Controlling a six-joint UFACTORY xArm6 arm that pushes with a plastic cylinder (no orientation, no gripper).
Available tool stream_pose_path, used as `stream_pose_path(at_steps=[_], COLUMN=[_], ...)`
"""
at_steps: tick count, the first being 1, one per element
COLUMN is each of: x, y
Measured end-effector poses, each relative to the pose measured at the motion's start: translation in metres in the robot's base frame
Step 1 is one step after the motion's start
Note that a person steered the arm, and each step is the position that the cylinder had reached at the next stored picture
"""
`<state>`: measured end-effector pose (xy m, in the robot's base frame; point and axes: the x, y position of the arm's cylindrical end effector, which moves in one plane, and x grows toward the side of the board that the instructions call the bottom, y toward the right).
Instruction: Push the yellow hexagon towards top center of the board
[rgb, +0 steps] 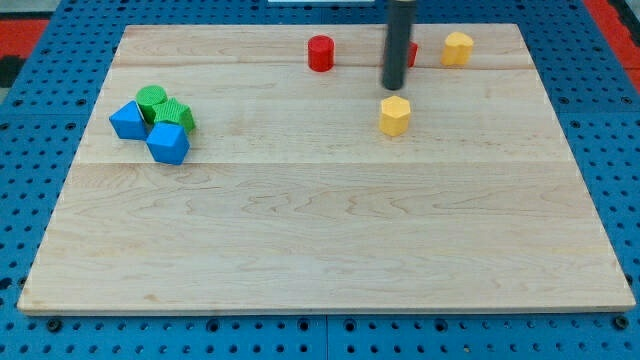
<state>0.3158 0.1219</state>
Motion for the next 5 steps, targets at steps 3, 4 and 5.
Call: stream_pose_path(at_steps=[3, 4, 5], x=[0.073, 0.070, 0.070], y=[-0.074, -0.114, -0.119])
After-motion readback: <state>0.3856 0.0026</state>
